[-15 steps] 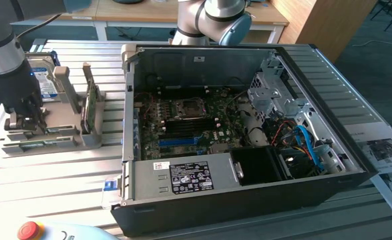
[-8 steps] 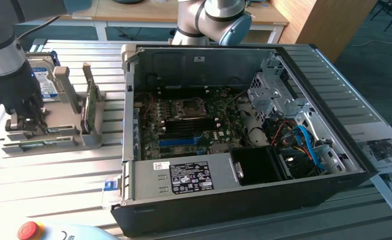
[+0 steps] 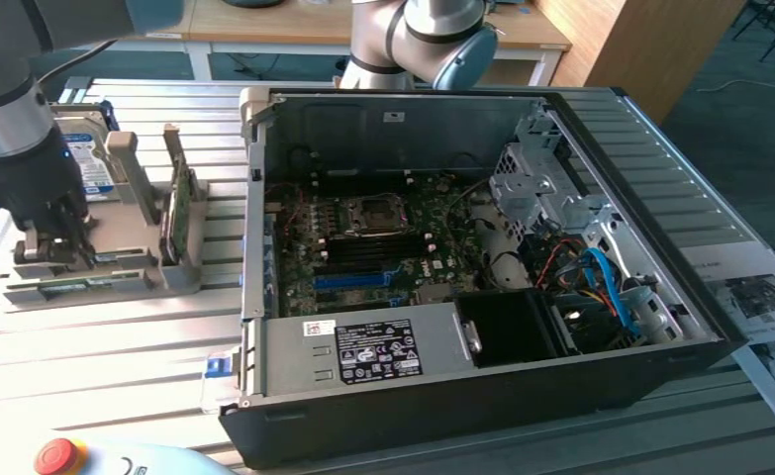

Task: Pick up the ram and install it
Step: 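Pick up the ram and move it above insertion slot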

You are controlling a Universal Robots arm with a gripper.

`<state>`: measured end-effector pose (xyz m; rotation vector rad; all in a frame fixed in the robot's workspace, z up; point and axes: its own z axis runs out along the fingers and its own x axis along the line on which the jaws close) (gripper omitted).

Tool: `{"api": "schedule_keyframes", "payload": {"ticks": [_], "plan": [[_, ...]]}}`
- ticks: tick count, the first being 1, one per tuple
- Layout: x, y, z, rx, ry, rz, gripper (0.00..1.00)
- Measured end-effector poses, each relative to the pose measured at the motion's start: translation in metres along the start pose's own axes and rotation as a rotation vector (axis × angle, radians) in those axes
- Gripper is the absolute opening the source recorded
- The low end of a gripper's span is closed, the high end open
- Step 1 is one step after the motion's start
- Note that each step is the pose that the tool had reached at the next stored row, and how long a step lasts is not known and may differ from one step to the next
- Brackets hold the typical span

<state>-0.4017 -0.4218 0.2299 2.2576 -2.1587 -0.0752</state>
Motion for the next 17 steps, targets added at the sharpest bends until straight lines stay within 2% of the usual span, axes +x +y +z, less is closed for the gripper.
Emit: {"api": "schedule_keyframes", "payload": {"ticks": [17], "plan": [[0.000,-0.0006,0.0130,0.0000,0.0000,0.000,0.24]]}}
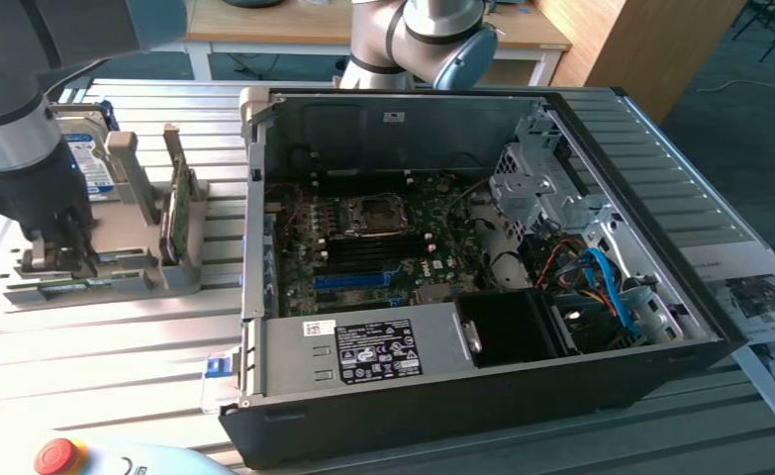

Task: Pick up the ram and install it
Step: 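Pick up the ram and move it above insertion slot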

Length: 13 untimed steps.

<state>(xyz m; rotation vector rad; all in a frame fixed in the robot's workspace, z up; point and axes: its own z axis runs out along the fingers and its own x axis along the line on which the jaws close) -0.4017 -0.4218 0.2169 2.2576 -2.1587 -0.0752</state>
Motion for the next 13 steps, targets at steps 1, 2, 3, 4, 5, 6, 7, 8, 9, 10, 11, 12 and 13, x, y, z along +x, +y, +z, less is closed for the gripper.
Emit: {"api": "schedule_keyframes", "payload": {"ticks": [1,2,3,4,5,6,7,8,9,10,11,12,13], "plan": [[0.0000,0.0000,0.0008,0.0000,0.0000,0.000,0.24],[0.0000,-0.0001,0.0016,0.0000,0.0000,0.000,0.24],[0.0001,-0.0001,0.0023,0.0000,0.0000,0.000,0.24],[0.0001,-0.0002,0.0031,0.0000,0.0000,0.000,0.24],[0.0001,-0.0002,0.0038,0.0000,0.0000,0.000,0.24],[0.0001,-0.0002,0.0046,0.0000,0.0000,0.000,0.24],[0.0001,-0.0002,0.0053,0.0001,0.0000,0.000,0.24],[0.0001,-0.0003,0.0060,0.0000,0.0000,0.000,0.24],[0.0001,-0.0003,0.0067,0.0000,-0.0001,0.000,0.24],[0.0002,-0.0003,0.0074,0.0000,0.0000,0.000,0.24],[0.0002,-0.0004,0.0080,0.0001,0.0000,0.000,0.24],[0.0002,-0.0004,0.0086,0.0000,0.0000,0.000,0.24],[0.0002,-0.0004,0.0092,0.0000,0.0000,0.000,0.24]]}}
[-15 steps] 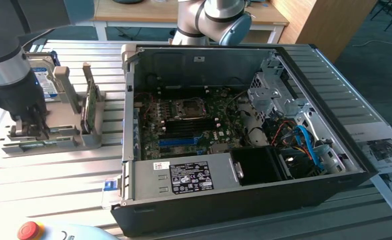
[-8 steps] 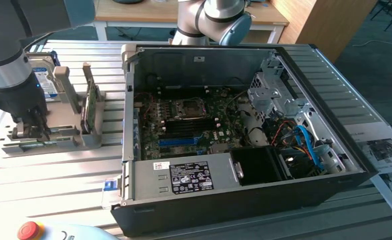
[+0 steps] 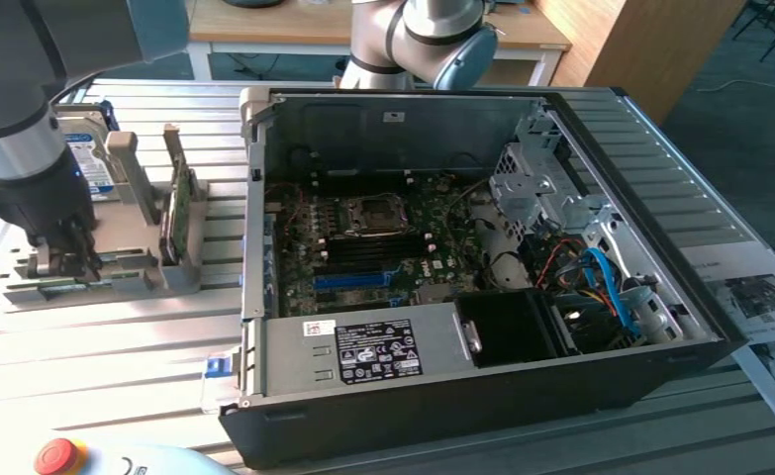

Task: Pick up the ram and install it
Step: 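Pick up the ram and move it above insertion slot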

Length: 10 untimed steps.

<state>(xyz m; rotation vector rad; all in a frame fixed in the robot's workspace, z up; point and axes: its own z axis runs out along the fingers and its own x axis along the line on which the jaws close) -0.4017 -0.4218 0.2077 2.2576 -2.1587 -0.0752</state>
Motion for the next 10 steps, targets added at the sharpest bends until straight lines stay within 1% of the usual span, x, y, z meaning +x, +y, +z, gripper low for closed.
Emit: {"api": "schedule_keyframes", "payload": {"ticks": [5,10], "plan": [[0.0001,-0.0001,0.0025,0.0000,0.0000,0.000,0.24],[0.0000,-0.0001,0.0027,0.0000,0.0000,0.000,0.24]]}}
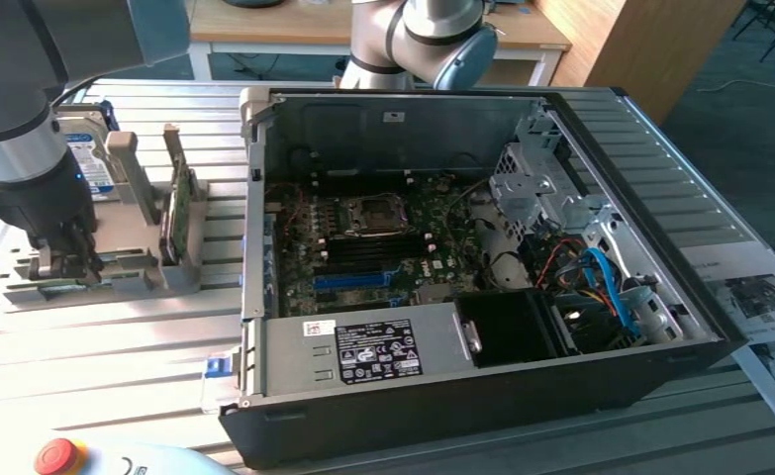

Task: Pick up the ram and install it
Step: 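Pick up the ram and move it above insertion slot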

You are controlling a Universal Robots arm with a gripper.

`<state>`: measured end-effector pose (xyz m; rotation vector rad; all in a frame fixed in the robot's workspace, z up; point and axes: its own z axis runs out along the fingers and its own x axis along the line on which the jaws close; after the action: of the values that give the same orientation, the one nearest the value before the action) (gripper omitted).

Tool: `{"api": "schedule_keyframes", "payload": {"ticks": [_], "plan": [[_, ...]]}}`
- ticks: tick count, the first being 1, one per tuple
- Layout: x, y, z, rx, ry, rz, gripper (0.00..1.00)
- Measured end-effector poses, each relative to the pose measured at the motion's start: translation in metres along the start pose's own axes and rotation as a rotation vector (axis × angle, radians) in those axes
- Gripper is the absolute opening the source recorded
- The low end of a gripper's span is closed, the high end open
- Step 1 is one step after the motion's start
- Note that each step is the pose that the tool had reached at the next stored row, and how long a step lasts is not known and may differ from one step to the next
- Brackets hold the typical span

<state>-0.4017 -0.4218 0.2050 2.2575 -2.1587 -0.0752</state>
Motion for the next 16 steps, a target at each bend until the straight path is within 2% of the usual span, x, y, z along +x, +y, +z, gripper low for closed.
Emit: {"api": "schedule_keyframes", "payload": {"ticks": [16], "plan": [[0.0001,-0.0026,0.0003,0.0002,-0.0001,0.000,0.24]]}}
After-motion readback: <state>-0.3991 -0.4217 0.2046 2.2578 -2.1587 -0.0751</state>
